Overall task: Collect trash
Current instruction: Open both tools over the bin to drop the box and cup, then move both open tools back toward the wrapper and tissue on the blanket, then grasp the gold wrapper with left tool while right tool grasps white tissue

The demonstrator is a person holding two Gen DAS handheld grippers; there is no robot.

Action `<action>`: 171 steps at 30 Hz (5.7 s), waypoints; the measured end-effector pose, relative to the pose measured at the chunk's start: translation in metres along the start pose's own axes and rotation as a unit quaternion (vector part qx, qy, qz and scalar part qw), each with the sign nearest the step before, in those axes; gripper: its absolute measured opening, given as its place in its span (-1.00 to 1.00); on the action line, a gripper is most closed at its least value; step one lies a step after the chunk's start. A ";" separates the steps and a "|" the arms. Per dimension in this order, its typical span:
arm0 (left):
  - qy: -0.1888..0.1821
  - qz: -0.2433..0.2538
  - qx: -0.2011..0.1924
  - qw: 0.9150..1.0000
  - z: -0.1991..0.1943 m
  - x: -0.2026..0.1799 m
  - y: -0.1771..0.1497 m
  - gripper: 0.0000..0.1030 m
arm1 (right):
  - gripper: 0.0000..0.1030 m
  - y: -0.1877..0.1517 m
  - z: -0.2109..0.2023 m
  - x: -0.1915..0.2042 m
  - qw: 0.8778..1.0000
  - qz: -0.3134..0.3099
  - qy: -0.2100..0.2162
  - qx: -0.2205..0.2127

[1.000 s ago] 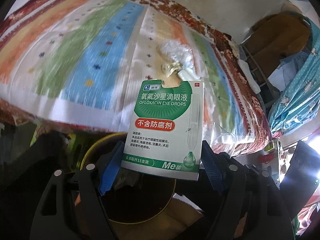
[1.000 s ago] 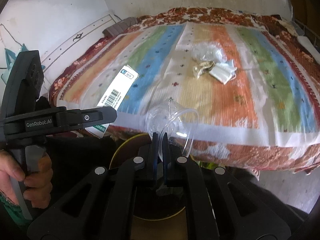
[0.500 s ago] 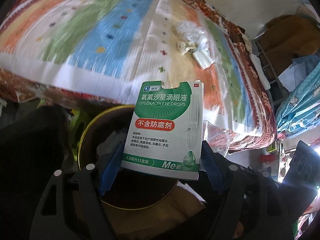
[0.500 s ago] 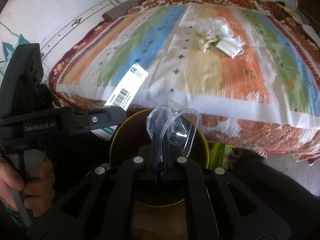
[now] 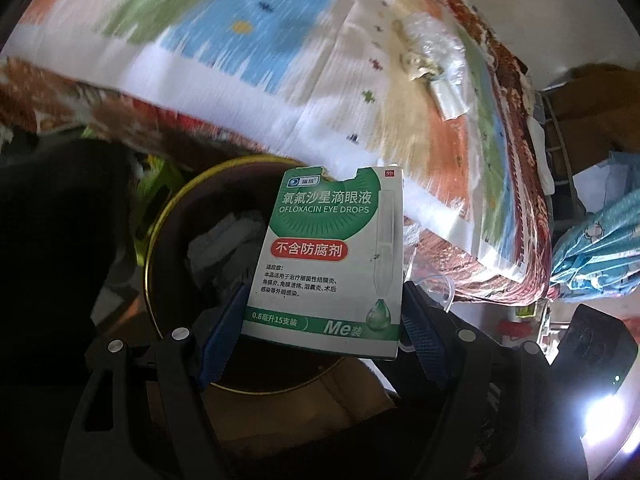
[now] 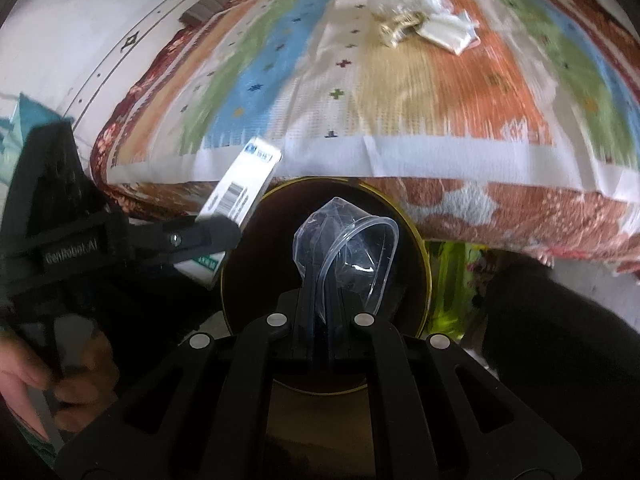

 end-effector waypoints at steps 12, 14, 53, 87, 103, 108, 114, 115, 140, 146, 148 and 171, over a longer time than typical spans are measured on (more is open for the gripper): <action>0.005 -0.023 0.006 1.000 0.005 0.006 0.000 0.04 | -0.93 -0.007 0.020 -0.008 0.998 0.041 0.009 0.039; 0.009 -0.029 0.009 1.000 0.006 0.008 0.000 0.04 | -0.89 -0.008 0.023 -0.010 0.998 0.049 0.010 0.044; 0.071 0.035 -0.149 0.986 -0.045 -0.013 0.041 0.76 | 0.44 0.042 -0.045 -0.022 0.994 0.011 -0.055 -0.096; 0.091 0.259 -0.148 0.950 -0.046 -0.107 0.134 0.89 | 0.83 0.130 -0.085 -0.033 0.977 -0.125 -0.119 -0.127; 0.049 0.309 -0.114 0.943 -0.001 -0.130 0.175 0.88 | 0.82 0.175 -0.046 -0.051 0.969 -0.173 -0.132 -0.118; 0.035 0.328 -0.107 0.938 0.014 -0.135 0.183 0.88 | 0.81 0.182 -0.035 -0.048 0.959 -0.198 -0.154 -0.129; 0.025 0.315 -0.104 0.943 0.024 -0.133 0.199 0.86 | 0.81 0.190 -0.019 -0.056 0.960 -0.203 -0.152 -0.116; 0.024 0.316 -0.103 0.943 0.026 -0.133 0.201 0.86 | 0.81 0.192 -0.017 -0.055 0.960 -0.203 -0.151 -0.117; 0.040 0.288 -0.071 0.954 0.087 -0.137 0.233 0.69 | 0.56 0.235 0.052 -0.093 0.953 -0.241 -0.169 -0.070; 0.031 0.257 -0.056 0.964 0.102 -0.134 0.243 0.60 | 0.43 0.243 0.067 -0.095 0.954 -0.244 -0.160 -0.064; 0.030 0.251 -0.055 0.966 0.107 -0.134 0.245 0.56 | 0.36 0.245 0.072 -0.096 0.955 -0.244 -0.158 -0.058; 0.023 0.226 -0.036 0.973 0.152 -0.145 0.250 0.01 | -0.84 0.248 0.109 -0.118 0.961 -0.224 -0.161 -0.012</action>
Point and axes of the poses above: each gripper's, at about its wrist camera, not at the fingertips, and z roughly the way its jaws point, x to its left, y to its top, the point moved 2 cm from there along z, roughly the way its jaws point, and after that the axes turned 3 degrees about -x, right-handed, at the moved point
